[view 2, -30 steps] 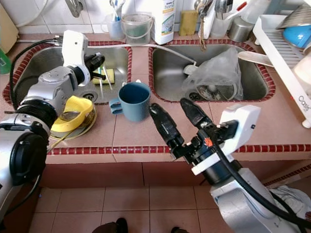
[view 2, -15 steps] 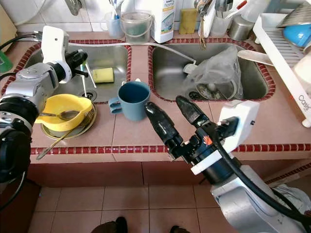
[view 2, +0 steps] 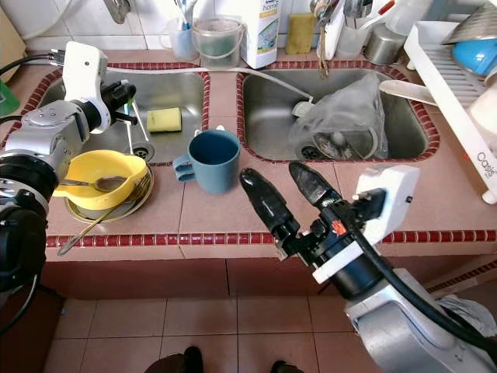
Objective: Kitchen organization
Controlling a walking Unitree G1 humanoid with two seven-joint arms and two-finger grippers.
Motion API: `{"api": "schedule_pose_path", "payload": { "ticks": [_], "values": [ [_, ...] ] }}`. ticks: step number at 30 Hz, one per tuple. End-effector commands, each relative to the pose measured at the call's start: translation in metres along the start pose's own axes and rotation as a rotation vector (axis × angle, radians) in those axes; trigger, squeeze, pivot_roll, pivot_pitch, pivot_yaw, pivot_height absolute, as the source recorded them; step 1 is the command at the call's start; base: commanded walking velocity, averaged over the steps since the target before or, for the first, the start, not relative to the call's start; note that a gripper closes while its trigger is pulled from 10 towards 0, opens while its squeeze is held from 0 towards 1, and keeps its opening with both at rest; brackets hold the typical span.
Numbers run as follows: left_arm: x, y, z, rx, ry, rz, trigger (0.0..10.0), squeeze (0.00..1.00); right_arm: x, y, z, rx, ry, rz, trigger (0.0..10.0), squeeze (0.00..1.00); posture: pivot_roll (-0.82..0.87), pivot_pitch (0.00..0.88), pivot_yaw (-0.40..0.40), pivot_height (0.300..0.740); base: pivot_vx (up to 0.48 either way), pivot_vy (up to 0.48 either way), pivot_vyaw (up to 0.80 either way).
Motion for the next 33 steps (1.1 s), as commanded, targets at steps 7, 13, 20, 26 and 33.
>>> {"api": "schedule_pose_path", "payload": {
  "ticks": [7, 13, 20, 26, 33],
  "values": [
    [-0.0042, -0.0014, 0.0014, -0.011, 0.014, -0.005, 10.0, 0.0, -0.0048, -0.003, 0.0012, -0.024, 0.016, -0.006, 10.0, 0.0, -0.12, 0.208, 0.021, 0.74, 0.0, 0.0, 0.0],
    [-0.0038, -0.0011, 0.0012, -0.009, 0.013, 0.008, 10.0, 1.0, -0.0056, -0.0023, 0.0007, -0.025, 0.019, -0.009, 10.0, 0.0, -0.12, 0.202, 0.02, 0.74, 0.0, 0.0, 0.0],
    [-0.0045, 0.0016, 0.0012, -0.002, 0.011, 0.01, 10.0, 1.0, -0.0052, 0.0, -0.0003, -0.019, 0.022, -0.013, 10.0, 0.0, -0.12, 0.204, 0.018, 0.74, 0.0, 0.0, 0.0],
    [-0.0066, 0.0024, 0.0019, -0.001, 0.015, 0.007, 10.0, 1.0, -0.0046, 0.0004, -0.001, -0.018, 0.022, -0.015, 10.0, 0.0, -0.11, 0.206, 0.019, 0.74, 0.0, 0.0, 0.0],
    [-0.0084, 0.0059, 0.0021, 0.007, 0.021, -0.005, 10.0, 0.84, -0.0023, 0.0008, -0.002, -0.011, 0.016, -0.017, 10.0, 0.0, -0.09, 0.201, 0.018, 0.74, 0.0, 0.0, 0.0]
  ]
}}
Point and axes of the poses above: a point about 5 cm out from each wrist's last joint towards the gripper, its own z axis pointing back from the gripper into the wrist, its own y axis along the axis of the wrist's last joint, x = y × z, the point moved 2 cm from there along -z, pointing out of the wrist towards the gripper, and after that the axes turned 7 degrees about -z, right-handed, at the moved point
